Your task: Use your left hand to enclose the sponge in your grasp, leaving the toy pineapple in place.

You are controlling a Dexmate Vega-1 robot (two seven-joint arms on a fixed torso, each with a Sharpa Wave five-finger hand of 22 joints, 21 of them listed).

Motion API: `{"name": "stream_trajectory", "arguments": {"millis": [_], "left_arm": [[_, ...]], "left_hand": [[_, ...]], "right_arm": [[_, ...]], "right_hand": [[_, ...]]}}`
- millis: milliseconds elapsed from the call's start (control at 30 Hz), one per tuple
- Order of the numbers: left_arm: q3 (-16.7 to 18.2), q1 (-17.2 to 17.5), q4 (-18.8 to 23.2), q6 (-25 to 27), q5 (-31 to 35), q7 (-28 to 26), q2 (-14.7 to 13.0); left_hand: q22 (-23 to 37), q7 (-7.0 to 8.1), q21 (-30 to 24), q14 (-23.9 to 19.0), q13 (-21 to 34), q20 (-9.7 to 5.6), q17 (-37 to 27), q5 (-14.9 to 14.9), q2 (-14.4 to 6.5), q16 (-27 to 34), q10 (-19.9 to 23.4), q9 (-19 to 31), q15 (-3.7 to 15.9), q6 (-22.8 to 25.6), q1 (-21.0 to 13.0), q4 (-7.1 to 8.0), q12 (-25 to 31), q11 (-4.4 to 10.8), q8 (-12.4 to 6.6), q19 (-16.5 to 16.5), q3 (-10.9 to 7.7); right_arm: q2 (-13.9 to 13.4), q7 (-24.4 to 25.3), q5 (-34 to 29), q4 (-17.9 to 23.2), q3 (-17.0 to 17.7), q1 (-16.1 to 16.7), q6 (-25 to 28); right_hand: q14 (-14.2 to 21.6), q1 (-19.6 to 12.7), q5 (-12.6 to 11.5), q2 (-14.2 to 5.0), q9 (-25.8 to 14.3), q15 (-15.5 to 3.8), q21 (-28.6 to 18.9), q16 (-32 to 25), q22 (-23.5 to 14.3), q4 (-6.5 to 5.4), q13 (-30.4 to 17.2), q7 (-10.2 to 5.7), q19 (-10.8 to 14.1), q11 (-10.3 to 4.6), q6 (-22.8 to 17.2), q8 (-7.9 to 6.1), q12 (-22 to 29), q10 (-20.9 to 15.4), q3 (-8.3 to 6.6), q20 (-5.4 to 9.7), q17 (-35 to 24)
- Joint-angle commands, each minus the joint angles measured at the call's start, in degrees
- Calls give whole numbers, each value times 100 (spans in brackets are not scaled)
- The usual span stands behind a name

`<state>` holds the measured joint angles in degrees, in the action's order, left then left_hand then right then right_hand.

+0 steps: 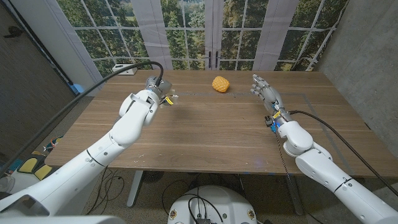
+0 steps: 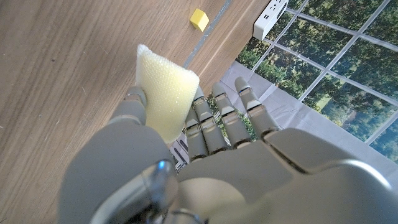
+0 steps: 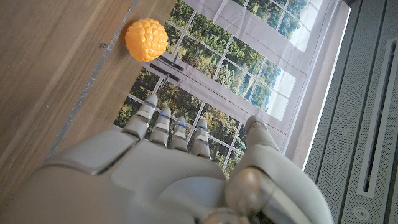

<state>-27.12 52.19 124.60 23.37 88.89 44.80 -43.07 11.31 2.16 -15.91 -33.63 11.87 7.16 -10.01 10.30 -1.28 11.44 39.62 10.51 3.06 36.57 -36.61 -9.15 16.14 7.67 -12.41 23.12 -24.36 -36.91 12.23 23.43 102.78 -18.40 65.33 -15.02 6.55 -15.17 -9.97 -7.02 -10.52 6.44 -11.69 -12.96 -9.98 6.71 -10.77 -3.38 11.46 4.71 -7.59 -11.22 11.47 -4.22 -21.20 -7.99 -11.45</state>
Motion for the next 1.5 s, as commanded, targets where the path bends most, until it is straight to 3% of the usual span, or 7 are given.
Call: {"name": "stream_trajectory", "arguments": {"millis": [33,500,700,1133,1500], "left_arm": [[-11,-274,-380,277,-52,195,25],[-202,-716,-791,406,-13,342,-14],[-301,-1002,-1110,512,0,448,88],[-626,-1556,-1660,531,-166,404,137],[-965,-1982,-2111,616,33,688,213]], "left_hand": [[16,21,19,-38,15,23,-10,-23,39,-18,34,27,513,62,18,48,-33,-8,20,-1,-1],[16,34,26,-45,19,19,-10,-21,41,-24,59,28,519,73,20,54,-44,-1,31,-6,-6],[16,15,26,-62,20,14,-10,-20,44,-22,74,29,526,107,17,54,-49,-4,26,0,-9],[16,28,29,-69,23,6,-10,-19,43,-27,97,30,540,134,16,59,-60,-9,30,4,-16],[16,33,33,-77,25,-4,-11,-20,44,-29,109,30,548,145,19,63,-72,0,38,2,-20]], "right_arm": [[-38,-48,-44,25,-54,-152,68],[-33,-111,-44,-57,-104,-242,101],[-39,-151,-54,-80,-137,-318,131],[-101,-273,-111,-53,-265,-453,274],[-121,-292,-182,-11,-313,-547,326]], "right_hand": [[82,-41,-41,3,-11,3,-3,7,-22,4,-32,1,31,10,-32,14,36,-21,-39,0,-20],[103,-42,-37,4,-11,7,-3,2,-22,8,-32,0,38,7,-39,15,31,-32,-33,0,-25],[108,-45,-36,3,-11,12,-3,2,-22,11,-32,4,42,20,-41,15,30,-38,-33,-1,-26],[110,-47,-33,1,-10,9,-1,4,-22,14,-32,0,44,17,-40,19,26,-48,-30,2,-30],[117,-45,-31,0,-11,-1,-1,3,-22,14,-32,-1,48,22,-40,20,22,-49,-26,-6,-33]]}}
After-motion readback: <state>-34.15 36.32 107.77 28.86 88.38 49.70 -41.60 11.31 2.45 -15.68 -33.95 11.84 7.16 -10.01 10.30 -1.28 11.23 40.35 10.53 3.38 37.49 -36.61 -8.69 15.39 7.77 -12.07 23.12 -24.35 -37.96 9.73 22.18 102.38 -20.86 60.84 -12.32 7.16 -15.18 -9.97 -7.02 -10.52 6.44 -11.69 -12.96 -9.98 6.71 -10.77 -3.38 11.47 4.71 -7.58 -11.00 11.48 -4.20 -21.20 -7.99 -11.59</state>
